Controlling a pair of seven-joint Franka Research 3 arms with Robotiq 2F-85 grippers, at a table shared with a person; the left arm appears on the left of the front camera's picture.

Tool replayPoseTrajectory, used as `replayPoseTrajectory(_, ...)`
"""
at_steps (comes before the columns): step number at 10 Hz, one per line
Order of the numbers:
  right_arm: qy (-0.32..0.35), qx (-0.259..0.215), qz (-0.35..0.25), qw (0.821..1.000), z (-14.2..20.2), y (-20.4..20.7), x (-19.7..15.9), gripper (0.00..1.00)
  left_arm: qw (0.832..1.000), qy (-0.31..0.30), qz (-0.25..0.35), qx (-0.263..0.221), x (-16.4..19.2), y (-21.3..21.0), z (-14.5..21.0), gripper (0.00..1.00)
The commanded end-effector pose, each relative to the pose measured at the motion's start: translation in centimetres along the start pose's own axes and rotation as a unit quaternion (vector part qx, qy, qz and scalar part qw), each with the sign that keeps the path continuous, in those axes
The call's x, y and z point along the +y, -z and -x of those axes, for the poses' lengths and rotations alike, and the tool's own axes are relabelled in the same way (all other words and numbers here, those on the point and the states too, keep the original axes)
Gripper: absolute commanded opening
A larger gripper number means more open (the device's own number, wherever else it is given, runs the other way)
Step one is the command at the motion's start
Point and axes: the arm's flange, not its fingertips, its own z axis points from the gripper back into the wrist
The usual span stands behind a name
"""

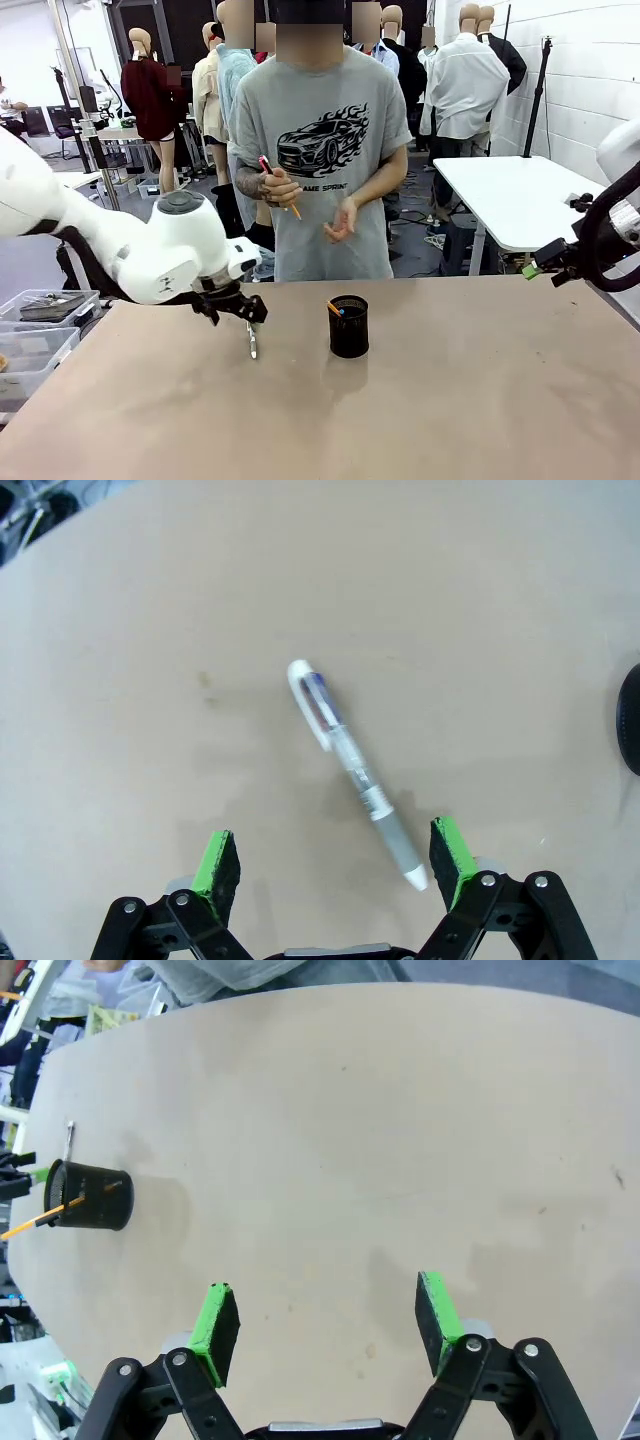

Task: Place the pens into the pen holder.
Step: Pick up a writing instrument from the table and place it into the Pen holder.

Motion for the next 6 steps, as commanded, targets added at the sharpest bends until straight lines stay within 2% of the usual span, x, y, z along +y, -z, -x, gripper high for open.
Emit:
replayPoseTrajectory(1, -0.009, 0.000, 0.001, 1.000, 0.1, 0.0, -0.2, 0.88, 1.000, 0.002, -0.009, -0.013, 1.3, -1.4, 0.2, 1.00)
replayPoseTrajectory(2, -0.009, 0.000, 0.001, 1.000, 0.1, 0.0, -0.2, 0.88, 1.000, 0.002, -0.009, -0.013, 1.3, -1.4, 0.2, 1.00)
replayPoseTrajectory(3, -0.009, 0.000, 0.001, 1.000, 0.1, 0.0, -0.2, 0.88, 1.000, 0.001, 0.002, 0.004, -0.3, 0.5, 0.1, 1.00)
replayPoseTrajectory(4, -0.009, 0.000, 0.001, 1.000, 0.1, 0.0, -0.2, 0.88, 1.000, -0.029, -0.007, -0.002, -0.4, 0.3, -0.2, 1.00)
replayPoseTrajectory(6, -0.009, 0.000, 0.001, 1.000, 0.1, 0.0, -0.2, 0.88, 0.999, -0.051, 0.007, 0.011, -0.5, 0.6, -0.6, 1.00)
